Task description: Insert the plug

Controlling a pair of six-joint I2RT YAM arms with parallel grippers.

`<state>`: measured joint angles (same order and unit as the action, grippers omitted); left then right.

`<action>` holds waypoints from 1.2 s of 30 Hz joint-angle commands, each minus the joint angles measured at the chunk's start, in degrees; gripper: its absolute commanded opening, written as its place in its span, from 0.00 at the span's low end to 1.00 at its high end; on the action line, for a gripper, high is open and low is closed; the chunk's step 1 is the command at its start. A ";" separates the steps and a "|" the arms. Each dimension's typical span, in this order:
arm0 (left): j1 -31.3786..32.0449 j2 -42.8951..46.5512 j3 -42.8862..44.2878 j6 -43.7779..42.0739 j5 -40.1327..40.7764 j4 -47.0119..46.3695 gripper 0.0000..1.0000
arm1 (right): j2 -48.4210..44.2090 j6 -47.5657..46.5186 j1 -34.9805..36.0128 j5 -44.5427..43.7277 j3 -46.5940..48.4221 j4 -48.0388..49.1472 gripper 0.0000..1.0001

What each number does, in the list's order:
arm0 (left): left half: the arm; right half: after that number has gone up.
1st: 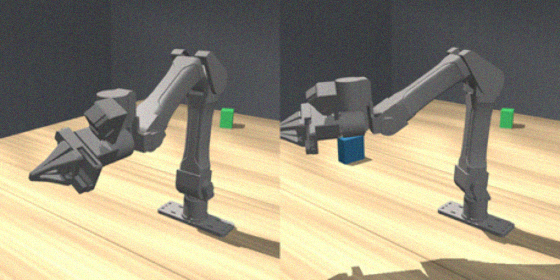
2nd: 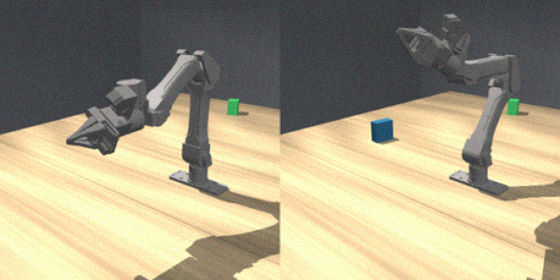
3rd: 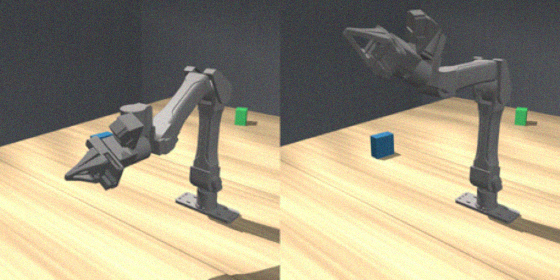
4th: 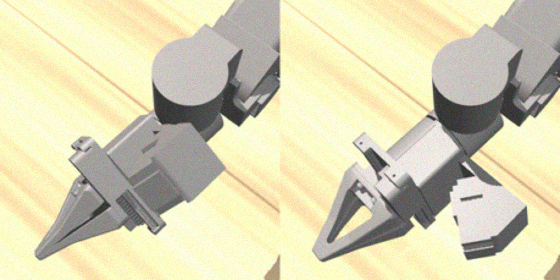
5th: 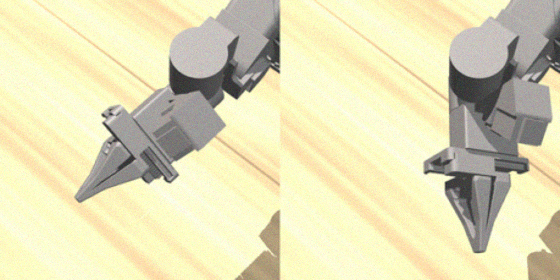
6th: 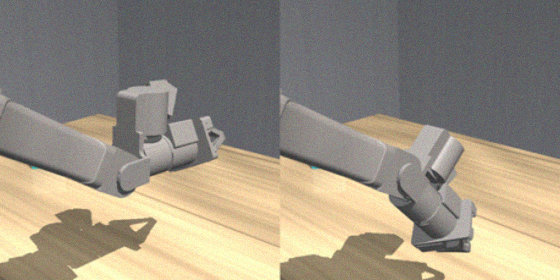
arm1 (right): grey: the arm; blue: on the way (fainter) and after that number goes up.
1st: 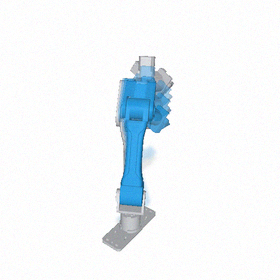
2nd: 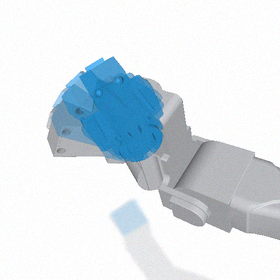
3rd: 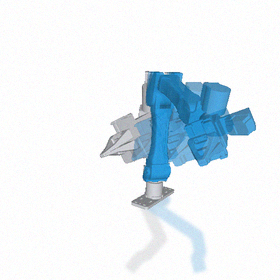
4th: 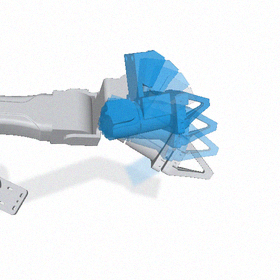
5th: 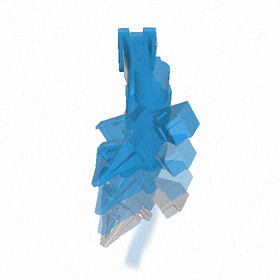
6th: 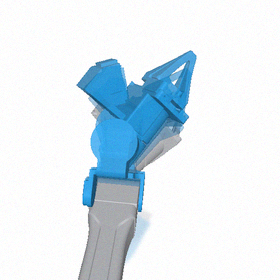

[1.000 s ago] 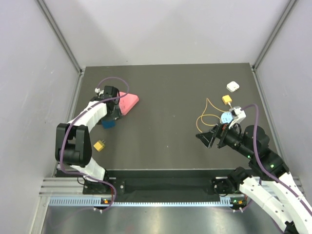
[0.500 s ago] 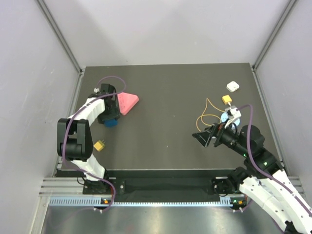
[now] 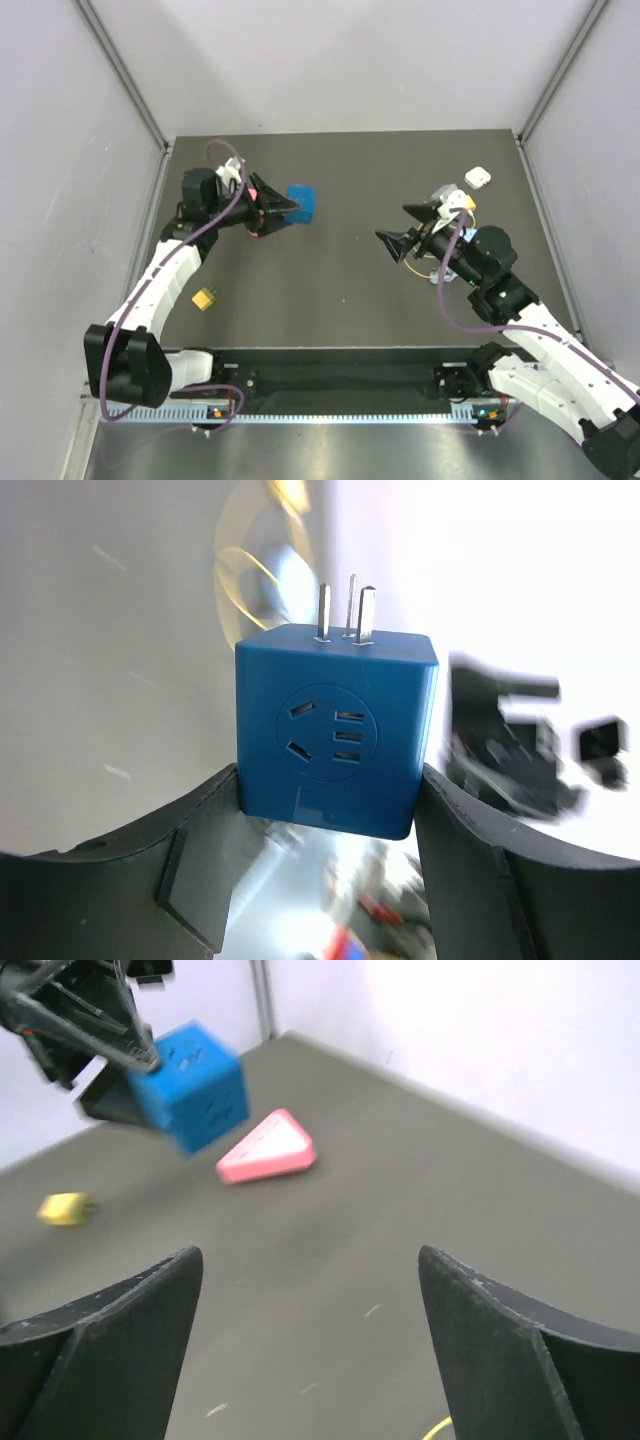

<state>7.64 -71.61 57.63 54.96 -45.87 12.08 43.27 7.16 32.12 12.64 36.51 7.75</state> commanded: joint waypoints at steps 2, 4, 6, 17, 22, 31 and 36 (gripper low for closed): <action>3.25 2.79 -4.62 17.10 -14.60 -19.27 0.00 | 2.70 -24.88 2.15 2.64 0.57 17.75 1.00; 4.31 4.54 -4.63 16.50 -15.30 -19.20 0.00 | 4.10 -32.18 4.34 2.91 0.58 20.44 1.00; 5.72 5.69 -4.71 15.10 -15.57 -18.06 0.00 | 5.94 -42.24 6.80 2.13 -1.78 24.14 1.00; 7.57 9.30 -6.04 9.32 -20.84 -9.32 0.00 | 10.08 -70.16 20.87 -4.81 -5.40 26.09 1.00; 7.65 10.79 -7.26 8.41 -21.28 -6.10 0.00 | 10.96 -79.48 25.18 -8.42 -7.16 29.08 0.99; 8.71 11.41 -7.97 8.76 -20.67 -4.78 0.00 | 15.35 -87.31 27.82 -7.37 -5.14 28.47 0.96; 9.24 10.88 -7.62 9.29 -20.84 -4.61 0.00 | 18.25 -89.95 29.58 -7.72 -4.08 29.69 0.93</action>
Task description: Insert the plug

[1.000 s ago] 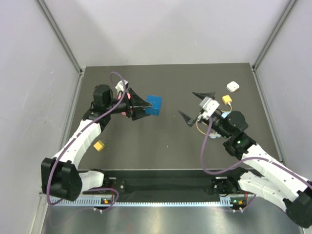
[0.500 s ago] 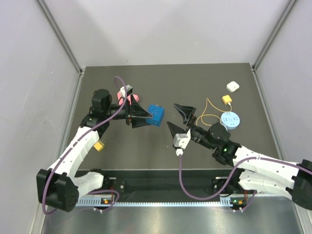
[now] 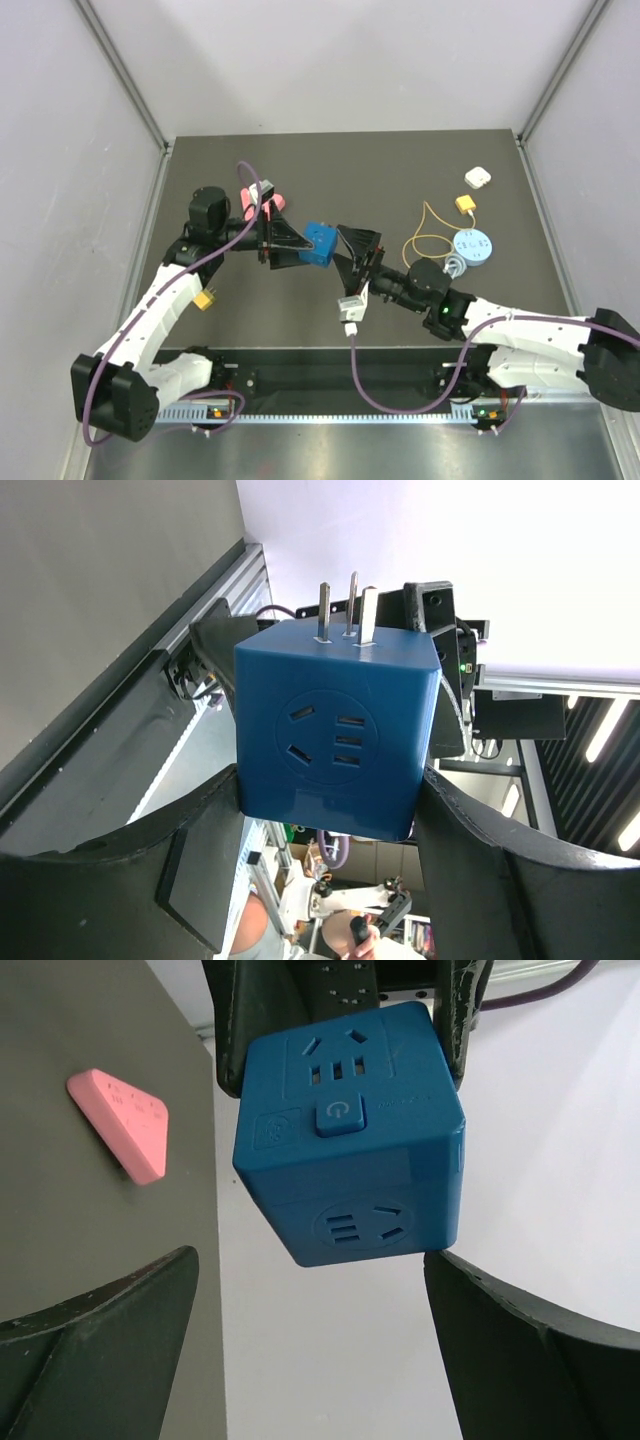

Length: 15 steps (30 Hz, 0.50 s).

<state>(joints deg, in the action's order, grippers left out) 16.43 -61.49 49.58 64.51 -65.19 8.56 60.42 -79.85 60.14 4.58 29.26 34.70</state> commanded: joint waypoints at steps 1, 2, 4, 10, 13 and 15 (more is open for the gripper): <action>0.62 0.68 0.86 -0.87 -1.69 -0.48 0.00 | 1.62 -3.29 1.65 -0.01 3.44 3.09 0.93; 0.63 0.24 1.21 -1.57 -1.61 0.40 0.00 | 2.76 -3.64 1.73 -0.27 3.79 3.79 0.93; 0.63 -0.29 2.00 -3.42 -0.73 4.25 0.00 | 3.82 -3.64 1.91 -0.97 4.23 5.73 0.92; 0.71 -1.35 0.17 -4.30 -0.46 3.57 0.00 | 5.41 -4.52 1.91 -1.33 5.46 6.44 0.93; 0.71 -1.43 0.08 -5.18 -0.82 4.01 0.00 | 5.32 -4.70 2.00 -1.41 5.46 6.35 0.93; 0.71 -1.87 0.25 -5.80 -1.08 4.71 0.00 | 5.14 -4.52 1.91 -1.41 5.37 6.87 0.95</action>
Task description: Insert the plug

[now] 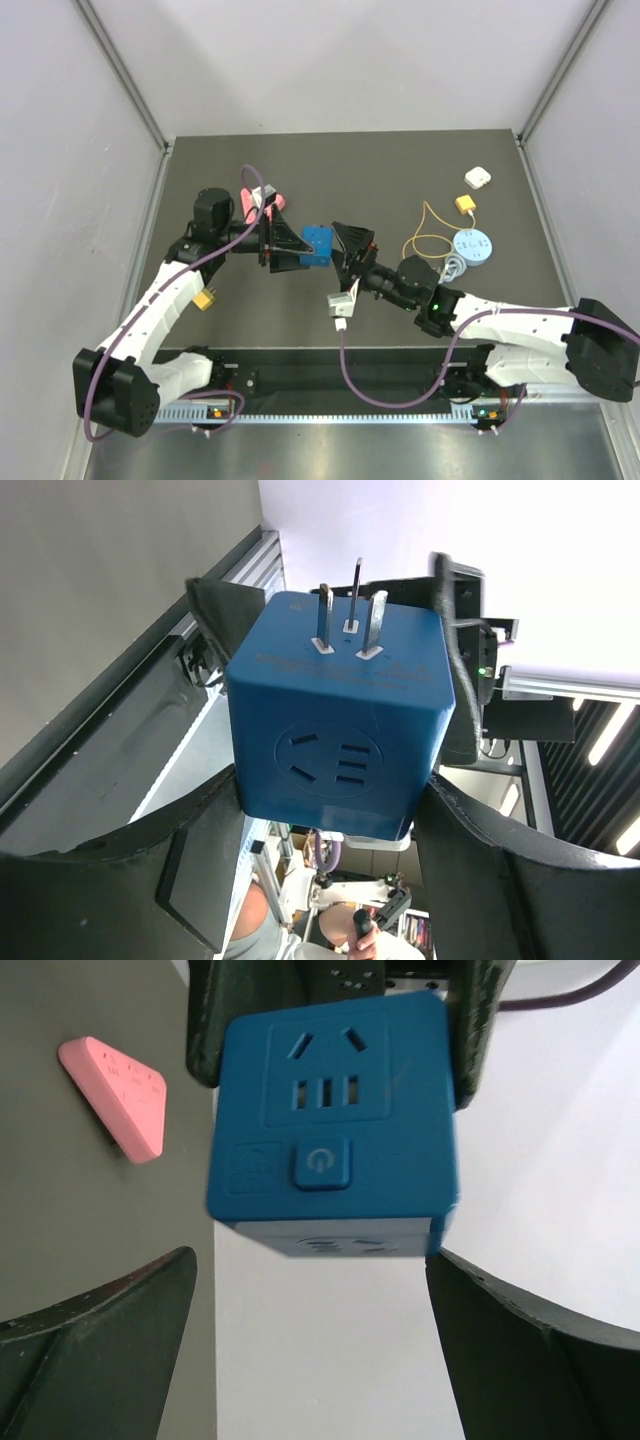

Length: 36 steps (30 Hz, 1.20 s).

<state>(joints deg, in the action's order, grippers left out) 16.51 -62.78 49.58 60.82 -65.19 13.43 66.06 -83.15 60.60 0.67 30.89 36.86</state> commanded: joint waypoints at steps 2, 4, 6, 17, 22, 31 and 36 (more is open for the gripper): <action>0.63 -1.02 0.60 -3.24 -1.17 0.28 0.00 | -0.85 -1.13 1.45 2.06 3.21 4.97 1.00; 0.63 -1.72 2.09 -8.04 -0.38 4.39 0.00 | -1.11 -0.78 1.54 1.71 2.68 5.15 1.00; 0.63 -3.57 3.93 -11.93 -0.29 10.88 0.00 | -1.64 -0.69 1.71 1.44 1.72 5.50 1.00; 0.63 -2.25 0.52 -5.10 -3.36 1.25 0.00 | -1.56 -1.66 2.86 2.67 -0.05 4.97 0.84; 0.63 -2.34 -2.73 1.74 -4.69 -7.53 0.00 | 1.17 -0.17 2.86 4.43 -0.92 9.80 0.61; 0.54 -4.62 1.47 -4.71 -2.76 0.42 0.33 | 0.13 2.80 3.65 4.96 -1.28 14.12 0.00; 0.45 -7.96 13.05 -16.41 3.40 11.78 0.98 | -2.78 14.76 4.09 -1.36 2.42 4.46 0.00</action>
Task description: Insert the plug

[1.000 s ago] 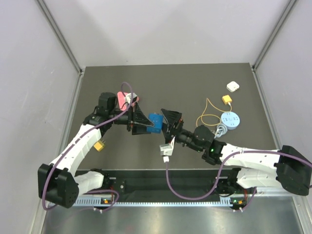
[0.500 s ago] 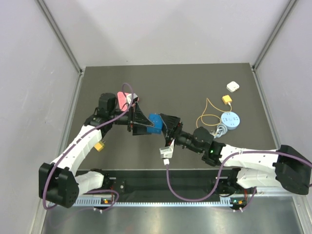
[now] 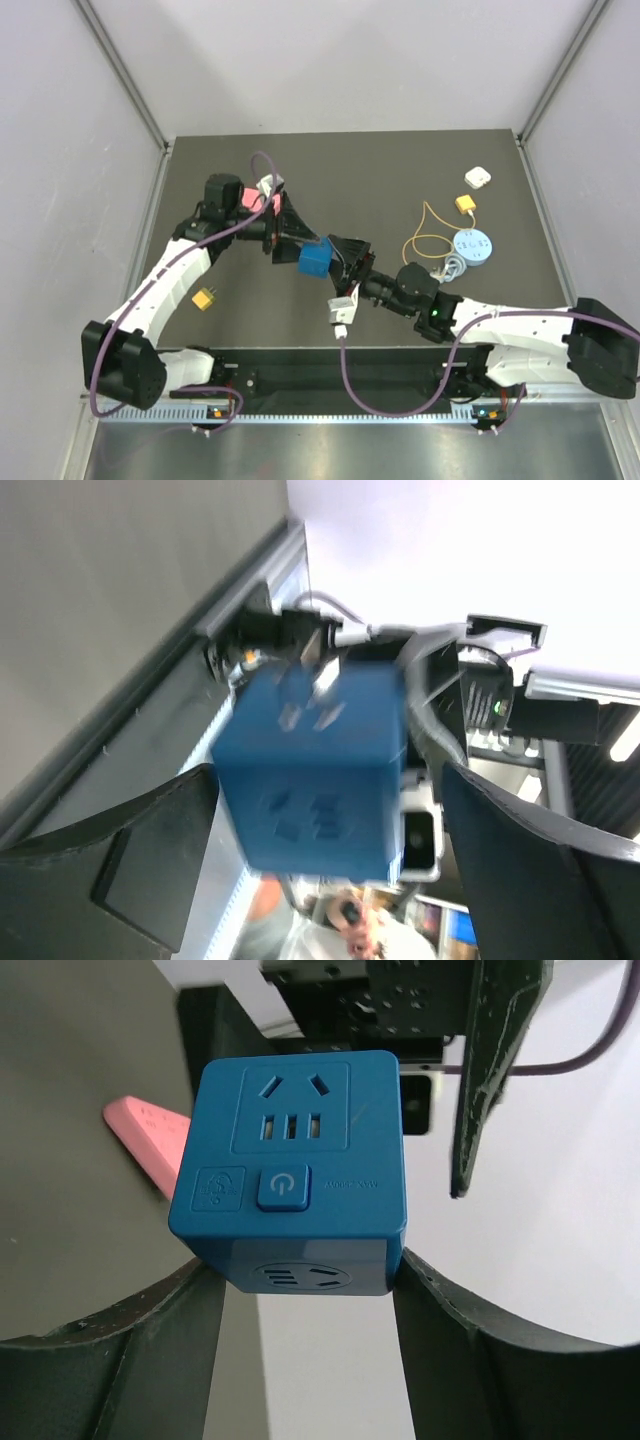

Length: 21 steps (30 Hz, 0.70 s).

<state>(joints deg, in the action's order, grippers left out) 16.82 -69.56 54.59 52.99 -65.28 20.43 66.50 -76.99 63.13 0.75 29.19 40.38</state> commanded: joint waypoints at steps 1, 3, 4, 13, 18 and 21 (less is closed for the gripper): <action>0.06 -2.24 9.38 -9.22 3.66 5.06 0.98 | -4.09 9.40 1.64 -2.07 4.12 -1.51 0.00; -0.03 -3.12 12.98 -10.62 4.28 6.03 0.98 | -5.76 12.37 2.17 -1.90 5.61 -7.39 0.00; -0.12 -3.82 14.31 -12.89 4.98 7.42 0.98 | -7.33 16.48 2.26 -0.85 7.01 -11.95 0.00; -0.73 -6.21 30.40 -34.96 28.69 26.85 0.94 | -8.58 38.56 2.17 -6.90 13.33 -28.39 0.00; -0.65 -1.73 27.16 -35.17 35.65 26.86 0.84 | -6.74 52.26 1.20 -8.58 20.10 -41.94 0.00; -0.47 -0.93 25.92 -34.80 32.16 29.40 0.80 | -4.80 56.32 0.50 -6.04 23.71 -48.89 0.00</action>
<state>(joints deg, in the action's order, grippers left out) 16.32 -72.47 81.67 20.49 -34.46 46.06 60.88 -30.74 64.07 -6.26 47.99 -1.26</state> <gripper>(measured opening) 0.810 0.619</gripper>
